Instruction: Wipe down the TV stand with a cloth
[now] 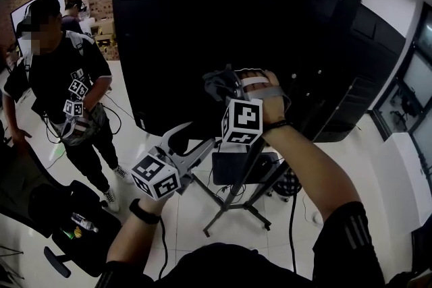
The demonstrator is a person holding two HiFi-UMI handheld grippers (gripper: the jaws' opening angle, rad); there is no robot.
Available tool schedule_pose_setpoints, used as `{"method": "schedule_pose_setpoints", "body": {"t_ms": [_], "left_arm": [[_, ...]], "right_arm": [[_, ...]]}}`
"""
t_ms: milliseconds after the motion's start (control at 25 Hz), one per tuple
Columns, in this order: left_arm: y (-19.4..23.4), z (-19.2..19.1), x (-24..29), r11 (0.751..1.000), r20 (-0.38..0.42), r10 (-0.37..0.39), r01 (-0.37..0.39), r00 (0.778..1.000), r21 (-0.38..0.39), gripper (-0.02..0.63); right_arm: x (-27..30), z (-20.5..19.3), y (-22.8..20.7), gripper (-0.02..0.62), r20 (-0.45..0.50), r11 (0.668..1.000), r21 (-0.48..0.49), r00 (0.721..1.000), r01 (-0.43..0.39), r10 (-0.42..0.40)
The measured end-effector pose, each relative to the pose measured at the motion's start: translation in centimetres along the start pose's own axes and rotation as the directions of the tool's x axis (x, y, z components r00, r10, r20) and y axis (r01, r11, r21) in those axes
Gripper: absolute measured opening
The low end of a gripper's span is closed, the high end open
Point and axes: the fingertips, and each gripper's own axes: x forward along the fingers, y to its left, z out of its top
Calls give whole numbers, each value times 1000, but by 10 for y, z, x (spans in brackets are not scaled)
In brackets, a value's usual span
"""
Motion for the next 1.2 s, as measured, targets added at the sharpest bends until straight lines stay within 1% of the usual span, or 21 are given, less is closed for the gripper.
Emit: {"method": "schedule_pose_setpoints", "body": {"t_ms": [240,360,440,520,600,680,760,880,1000,1200], "left_arm": [[-14,-5,20,999,2,-49,49,999,-4,276],[-21,-9,30,997,-3,-75,75,997,-8,276],[-23,-12,34,996,-9,-86,86,996,-13,276],[-24,-15,37,996,-14,-92,92,996,-18,276],[-26,-17,38,995,-16,-97,97,995,-21,276],[-28,-17,40,995,-17,-102,101,995,-22,276],[-30,-16,42,995,-18,-103,103,995,-21,276],[-31,-14,43,995,-24,-95,95,995,-17,276],[-38,-11,46,996,-35,-88,88,995,-9,276],[-51,-16,56,996,-33,-88,88,996,9,277]], "right_arm": [[-8,-37,3,25,-79,1000,22,997,-13,15],[-13,-56,3,25,-114,1000,18,993,-1,3],[-15,-64,2,25,-129,1000,13,992,12,-10],[-18,-67,4,25,-130,1000,14,991,3,-1],[-24,-63,4,25,-98,1000,15,995,13,-11],[-33,-56,2,25,-40,999,29,999,37,-36],[-49,-51,-2,25,22,995,86,999,47,-49],[-77,-49,-13,25,103,979,197,992,46,-67],[-104,-59,-31,25,123,968,241,987,72,-105],[-127,-100,-60,25,115,950,291,982,110,-149]]}}
